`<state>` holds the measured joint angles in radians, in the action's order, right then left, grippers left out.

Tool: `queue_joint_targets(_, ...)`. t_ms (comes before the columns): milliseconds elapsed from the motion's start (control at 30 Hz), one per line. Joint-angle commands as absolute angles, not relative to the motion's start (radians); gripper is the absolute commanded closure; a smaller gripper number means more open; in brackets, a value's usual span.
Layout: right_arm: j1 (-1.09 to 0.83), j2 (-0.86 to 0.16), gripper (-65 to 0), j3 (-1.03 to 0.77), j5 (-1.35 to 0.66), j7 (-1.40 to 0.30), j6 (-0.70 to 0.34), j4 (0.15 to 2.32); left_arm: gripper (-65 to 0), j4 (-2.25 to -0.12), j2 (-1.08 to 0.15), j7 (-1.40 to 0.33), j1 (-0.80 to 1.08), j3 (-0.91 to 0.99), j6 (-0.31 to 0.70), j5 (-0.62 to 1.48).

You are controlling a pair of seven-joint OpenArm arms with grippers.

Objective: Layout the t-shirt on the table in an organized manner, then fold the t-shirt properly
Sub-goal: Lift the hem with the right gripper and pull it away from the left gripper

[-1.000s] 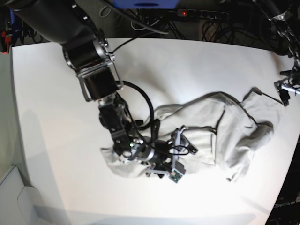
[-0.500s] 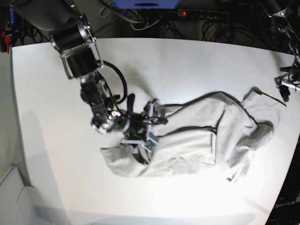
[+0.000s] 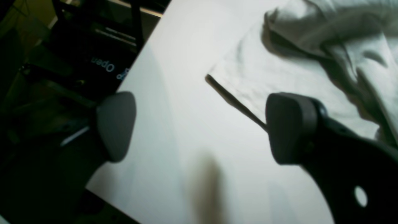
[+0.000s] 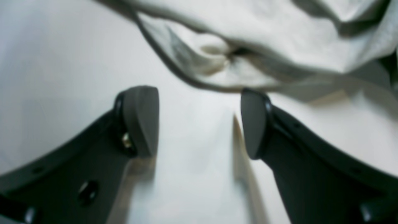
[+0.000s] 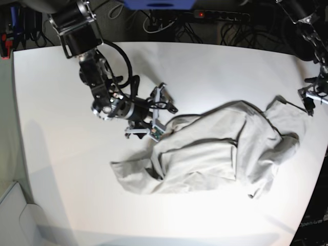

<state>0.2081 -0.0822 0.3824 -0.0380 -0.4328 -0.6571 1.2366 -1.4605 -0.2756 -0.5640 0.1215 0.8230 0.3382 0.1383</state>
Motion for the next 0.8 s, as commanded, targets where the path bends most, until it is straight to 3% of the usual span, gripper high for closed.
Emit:
queue_joint_targets(0,0.242,-0.074,-41.3,0.381,-0.056,-0.406,-0.636,1.241,-65.0,-1.481,-0.300,-0.539,0.111,0.829,0.338,0.143)
queue_joint_targets(567,0.351,-0.005,-39.9,0.387,-0.056,-0.403,-0.634,1.032,-65.0,-1.488,-0.300,-0.539,0.113,0.829,0.338,0.148)
queue_joint_targets(667,0.346,0.001,-30.8,0.390,-0.056,-0.403,-0.634,1.032,-65.0,-1.486,-0.300,-0.539,0.113,0.829,0.338,0.148)
queue_joint_targets(767,0.331,0.002,-14.0,0.392,-0.056,-0.403,-0.636,1.030,-65.0,-1.486,-0.300,-0.539,0.113,0.829,0.338,0.148)
